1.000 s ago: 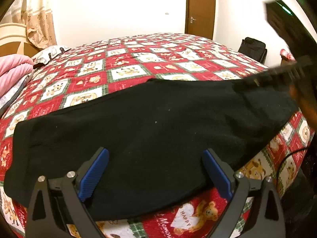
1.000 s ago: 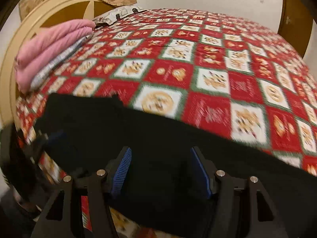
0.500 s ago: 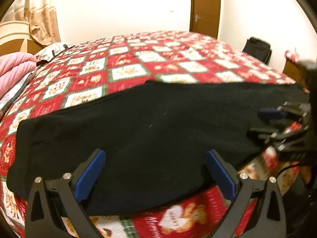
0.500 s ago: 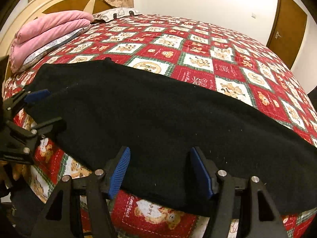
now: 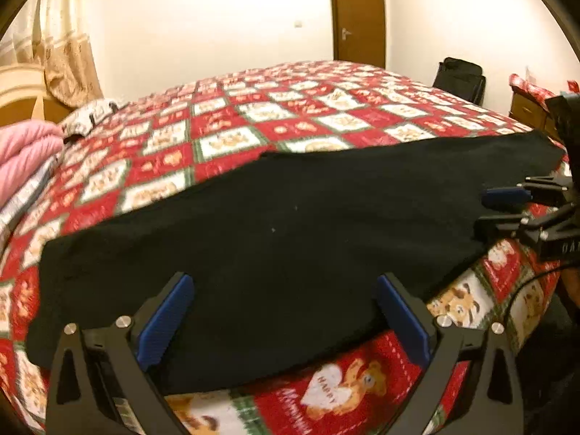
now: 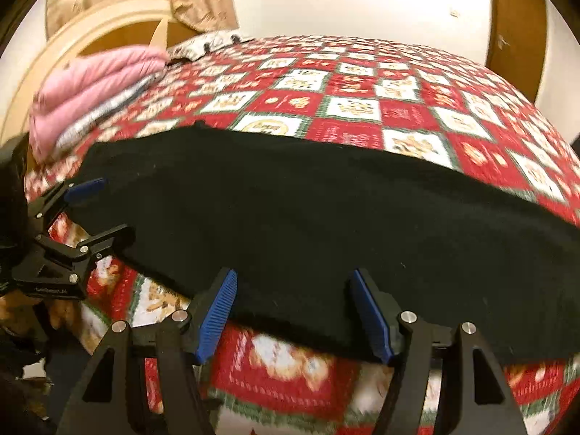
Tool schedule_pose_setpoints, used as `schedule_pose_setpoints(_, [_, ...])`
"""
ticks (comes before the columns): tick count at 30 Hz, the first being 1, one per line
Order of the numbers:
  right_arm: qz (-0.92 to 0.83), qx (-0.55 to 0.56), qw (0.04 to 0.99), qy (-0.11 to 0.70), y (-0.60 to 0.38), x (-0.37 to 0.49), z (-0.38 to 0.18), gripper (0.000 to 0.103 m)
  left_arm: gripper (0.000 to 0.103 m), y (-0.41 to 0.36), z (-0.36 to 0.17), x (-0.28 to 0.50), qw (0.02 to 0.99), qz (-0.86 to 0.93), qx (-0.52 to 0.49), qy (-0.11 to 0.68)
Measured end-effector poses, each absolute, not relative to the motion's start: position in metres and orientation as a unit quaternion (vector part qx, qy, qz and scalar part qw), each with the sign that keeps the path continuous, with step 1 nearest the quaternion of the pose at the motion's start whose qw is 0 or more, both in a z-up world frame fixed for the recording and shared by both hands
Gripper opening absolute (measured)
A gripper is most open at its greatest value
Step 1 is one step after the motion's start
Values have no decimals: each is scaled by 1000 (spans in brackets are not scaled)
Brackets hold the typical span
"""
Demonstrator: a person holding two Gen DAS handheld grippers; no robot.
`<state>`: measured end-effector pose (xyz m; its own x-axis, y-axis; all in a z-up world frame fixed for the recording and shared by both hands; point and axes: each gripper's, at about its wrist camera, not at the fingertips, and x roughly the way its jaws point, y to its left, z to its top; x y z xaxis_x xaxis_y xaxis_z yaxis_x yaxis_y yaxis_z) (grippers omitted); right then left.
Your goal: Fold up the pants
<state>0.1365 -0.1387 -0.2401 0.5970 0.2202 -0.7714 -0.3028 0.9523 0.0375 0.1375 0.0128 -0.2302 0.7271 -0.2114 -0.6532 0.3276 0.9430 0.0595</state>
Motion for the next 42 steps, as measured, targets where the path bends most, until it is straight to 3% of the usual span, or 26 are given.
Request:
schedule_pose_setpoints(4, [132,-61,905,400,-143,122,-233,66,94,19,-229,136,919,-170,70,349])
schedule_pose_setpoints(12, [145,-78,893,418,-132,121,-246,66,94,30,-231,135,917,-149,83,360])
schedule_pose_setpoints(16, [141,-61,897,415,-139,120,-241,66,94,71,-214,141,935,-81,96,333])
schedule_pose_setpoints(21, [144,-48,893,423,-144,120,-241,66,94,145,-233,171,921,-10,26,390])
schedule_pose_setpoints(24, [133,-45,898,418,-157,117,-233,66,100,151,-241,171,921,-15,41,387])
schedule_pose_setpoints(29, [74,-32,917,390,-218,115,-200,66,99,123,-222,160,930,-37,43,364])
schedule_pose_setpoints(38, [-140,55,918,367,-451,124,-129,66,99,34,-216,176,920,-131,47,366])
schedule_pose_setpoints(42, [-170,108,900,385,-523,131,-126,54,99,16,-227,182,912,-128,45,387])
